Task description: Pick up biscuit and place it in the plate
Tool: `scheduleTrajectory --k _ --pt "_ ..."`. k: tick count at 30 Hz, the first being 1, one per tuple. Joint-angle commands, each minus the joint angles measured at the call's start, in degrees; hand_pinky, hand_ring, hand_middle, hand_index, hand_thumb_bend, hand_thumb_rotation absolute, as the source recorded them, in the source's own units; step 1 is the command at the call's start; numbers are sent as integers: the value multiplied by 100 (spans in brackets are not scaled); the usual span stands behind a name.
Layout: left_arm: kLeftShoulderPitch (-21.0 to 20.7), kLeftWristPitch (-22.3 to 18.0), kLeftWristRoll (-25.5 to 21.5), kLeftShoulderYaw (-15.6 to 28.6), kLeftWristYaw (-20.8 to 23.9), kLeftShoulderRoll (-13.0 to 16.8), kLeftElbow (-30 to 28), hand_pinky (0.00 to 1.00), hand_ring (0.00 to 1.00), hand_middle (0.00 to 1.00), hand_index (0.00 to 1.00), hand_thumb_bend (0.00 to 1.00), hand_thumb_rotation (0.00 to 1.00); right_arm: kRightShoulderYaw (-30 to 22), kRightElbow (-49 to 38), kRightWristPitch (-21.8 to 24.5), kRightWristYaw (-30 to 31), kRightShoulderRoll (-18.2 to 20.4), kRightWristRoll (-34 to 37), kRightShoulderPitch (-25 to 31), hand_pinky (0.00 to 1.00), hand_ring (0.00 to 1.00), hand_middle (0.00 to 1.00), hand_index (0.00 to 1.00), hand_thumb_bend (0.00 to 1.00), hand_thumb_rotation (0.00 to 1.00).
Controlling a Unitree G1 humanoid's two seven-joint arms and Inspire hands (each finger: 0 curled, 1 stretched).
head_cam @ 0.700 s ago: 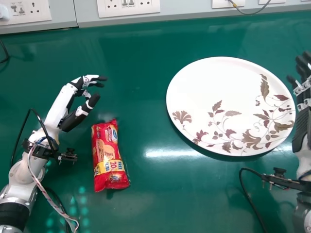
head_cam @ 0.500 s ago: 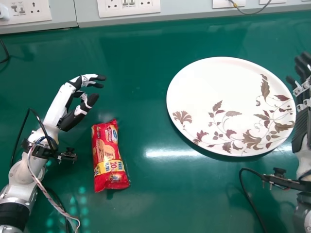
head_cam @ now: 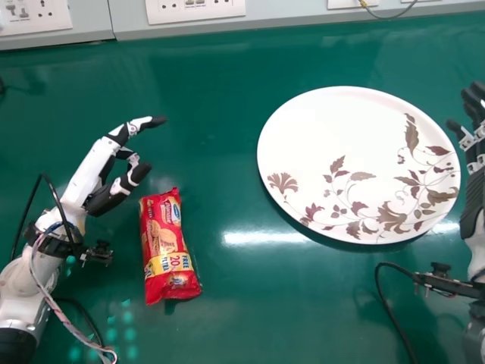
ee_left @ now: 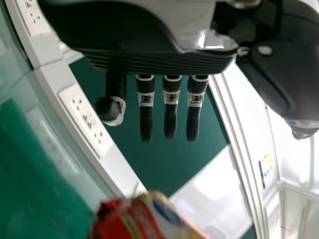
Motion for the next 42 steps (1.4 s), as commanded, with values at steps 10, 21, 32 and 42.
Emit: scheduleTrajectory --k 10,21,32,42 --pt "629 -599 1486 151 -23 1067 -429 0 91 91 95 100 50 -82 -357 553 94 -171 110 -16 95 94 95 92 37 43" --pt "200 -944 2063 -57 -47 1610 -445 0 90 88 89 100 48 -112 -428 662 180 -203 88 13 94 94 94 92 37 41" --pt "-182 -1322 3256 -44 488 2073 -365 0 100 100 100 100 45 -71 -371 654 202 -201 49 -48 92 94 95 93 38 42" --pt "-509 -1352 4941 -54 1842 2360 -593 0 100 100 100 100 43 -25 -334 570 208 -157 -35 -54 92 94 95 92 35 41"
